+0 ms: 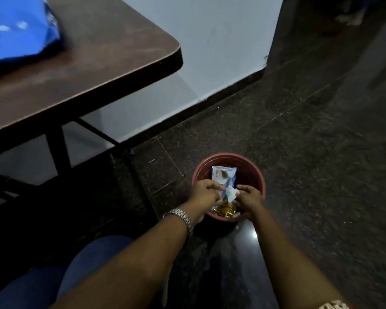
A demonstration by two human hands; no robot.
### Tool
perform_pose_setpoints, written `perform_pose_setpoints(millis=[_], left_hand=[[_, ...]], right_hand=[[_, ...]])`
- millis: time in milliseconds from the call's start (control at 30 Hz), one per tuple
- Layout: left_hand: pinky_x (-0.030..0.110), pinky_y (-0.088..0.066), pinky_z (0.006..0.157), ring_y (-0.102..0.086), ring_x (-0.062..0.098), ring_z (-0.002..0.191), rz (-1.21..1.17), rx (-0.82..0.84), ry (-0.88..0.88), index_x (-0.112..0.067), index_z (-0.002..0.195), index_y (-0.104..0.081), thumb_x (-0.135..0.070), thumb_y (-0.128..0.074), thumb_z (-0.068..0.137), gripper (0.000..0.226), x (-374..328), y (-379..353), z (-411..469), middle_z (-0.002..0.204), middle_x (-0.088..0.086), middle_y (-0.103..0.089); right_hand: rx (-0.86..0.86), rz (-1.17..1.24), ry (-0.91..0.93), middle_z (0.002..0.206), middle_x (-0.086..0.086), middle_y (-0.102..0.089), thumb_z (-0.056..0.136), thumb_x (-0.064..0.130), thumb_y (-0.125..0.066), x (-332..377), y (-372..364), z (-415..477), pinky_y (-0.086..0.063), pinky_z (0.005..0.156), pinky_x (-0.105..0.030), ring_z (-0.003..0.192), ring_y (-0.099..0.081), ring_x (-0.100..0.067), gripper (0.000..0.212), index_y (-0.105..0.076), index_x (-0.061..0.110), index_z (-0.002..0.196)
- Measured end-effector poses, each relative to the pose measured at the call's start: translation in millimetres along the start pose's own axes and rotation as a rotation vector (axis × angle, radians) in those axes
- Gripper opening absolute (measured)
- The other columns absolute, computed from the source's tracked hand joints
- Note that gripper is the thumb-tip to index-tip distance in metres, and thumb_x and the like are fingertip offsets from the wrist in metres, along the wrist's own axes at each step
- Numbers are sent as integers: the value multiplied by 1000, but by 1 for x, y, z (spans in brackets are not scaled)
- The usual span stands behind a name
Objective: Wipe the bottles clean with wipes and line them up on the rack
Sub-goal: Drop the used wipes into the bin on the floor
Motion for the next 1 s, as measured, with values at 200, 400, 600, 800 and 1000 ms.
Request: perform_pose_setpoints(millis=[200, 400, 600, 800, 1000], left_hand=[[39, -55, 85, -61, 18, 81, 5, -8, 116, -12, 77, -64, 16, -49, 83, 32, 40, 3, 38, 87, 10, -64], [33, -57, 78, -61, 20, 86, 1, -55, 157, -15, 73, -61, 15, -54, 82, 31, 58, 14, 60, 96, 12, -63], [33, -56, 77, -58, 17, 83, 12, -84, 176, -15, 76, -59, 15, -54, 82, 32, 61, 21, 67, 92, 10, -60], [30, -59, 72, -61, 23, 91, 18, -153, 141, -12, 83, -61, 15, -51, 82, 28, 48, 37, 68, 96, 10, -61], [44, -57, 87, -65, 28, 93, 21, -212, 90, -16, 75, -58, 12, -49, 83, 30, 23, 55, 49, 83, 9, -62]], right_hand=[[-82, -204, -73, 100, -16, -67, 75, -12, -63, -28, -13, 41, -57, 74, -44, 85, -67, -31, 28, -66, 10, 94], [-184, -328, -109, 92, -13, -71, 75, 1, -70, -36, -26, 52, -55, 84, -39, 88, -68, -27, 11, -71, 9, 84], [-166, -470, -117, 103, -12, -69, 78, 8, -72, -31, -22, 49, -49, 81, -23, 102, -63, -27, 22, -72, 5, 100], [-173, -433, -71, 94, -14, -70, 76, 8, -71, -16, -26, 43, -53, 85, -34, 92, -66, -29, 15, -72, 5, 91], [-119, -305, -80, 85, -14, -69, 71, -3, -74, 5, -38, 21, -56, 81, -40, 84, -68, -28, 15, -71, 2, 85]])
Point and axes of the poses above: each hand's wrist, its own z-axis towards the middle knuckle, its own y-axis out of the back of the hand, x = y × z, the point moved 4 cm from there along z, towards the middle knuckle
